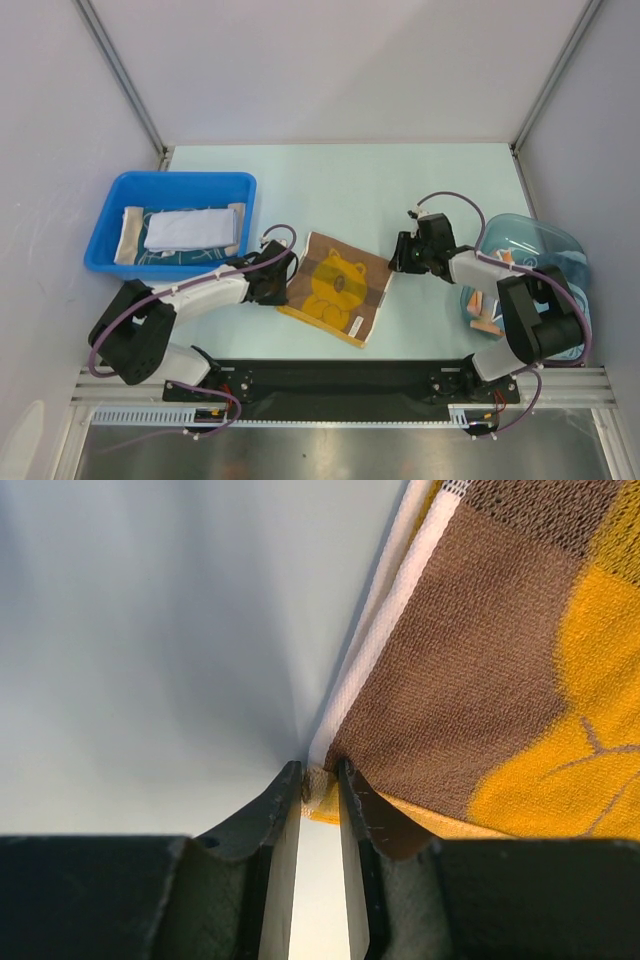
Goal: Fold and stack the towels
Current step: Fold the towel
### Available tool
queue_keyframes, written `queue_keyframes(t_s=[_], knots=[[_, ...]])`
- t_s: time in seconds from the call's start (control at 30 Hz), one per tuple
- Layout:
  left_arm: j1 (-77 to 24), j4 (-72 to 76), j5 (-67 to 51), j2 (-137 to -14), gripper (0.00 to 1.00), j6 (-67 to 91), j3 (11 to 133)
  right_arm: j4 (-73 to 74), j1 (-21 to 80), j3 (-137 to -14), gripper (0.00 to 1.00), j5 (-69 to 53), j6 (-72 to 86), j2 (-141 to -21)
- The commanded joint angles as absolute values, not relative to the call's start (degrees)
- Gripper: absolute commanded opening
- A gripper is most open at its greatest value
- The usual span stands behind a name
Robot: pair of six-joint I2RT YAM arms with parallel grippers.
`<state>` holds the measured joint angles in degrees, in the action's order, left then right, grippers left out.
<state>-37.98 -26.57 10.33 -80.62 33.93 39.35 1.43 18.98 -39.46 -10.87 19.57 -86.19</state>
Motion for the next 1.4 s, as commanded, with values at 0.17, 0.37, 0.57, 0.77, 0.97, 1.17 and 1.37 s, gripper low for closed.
queue_keyframes(t_s=[0.17, 0.37, 0.57, 0.77, 0.97, 1.17, 1.37], knots=[[-37.9, -25.9, 11.4, -83.5, 0.26, 33.2, 39.7, 1.4, 17.7, -42.2, 0.26, -9.5, 17.2, -90.3], [-37.9, -26.2, 11.3, -83.5, 0.27, 33.6, 39.8, -1.0, 16.8, -41.7, 0.12, -10.9, 16.6, -91.9], [-37.9, -30.8, 10.1, -81.5, 0.46, 31.6, 44.3, 1.6, 15.9, -43.2, 0.07, -12.6, 15.8, -91.1], [-37.8, -39.6, 10.5, -84.4, 0.62, 21.7, 60.3, 9.8, 13.6, -47.4, 0.45, -20.5, 12.5, -89.3], [-35.5, -32.4, 4.8, -92.2, 0.65, 4.7, 70.7, 12.5, 11.0, -51.7, 0.44, -28.9, 8.8, -92.8], [-30.2, -32.3, -6.8, -105.7, 0.64, -4.1, 82.1, 15.6, 10.9, -57.0, 0.40, -34.0, 5.0, -99.2], [-27.8, -33.1, -12.9, -114.2, 0.62, -9.8, 89.5, 17.3, 10.8, -59.1, 0.39, -33.5, 3.1, -101.4]])
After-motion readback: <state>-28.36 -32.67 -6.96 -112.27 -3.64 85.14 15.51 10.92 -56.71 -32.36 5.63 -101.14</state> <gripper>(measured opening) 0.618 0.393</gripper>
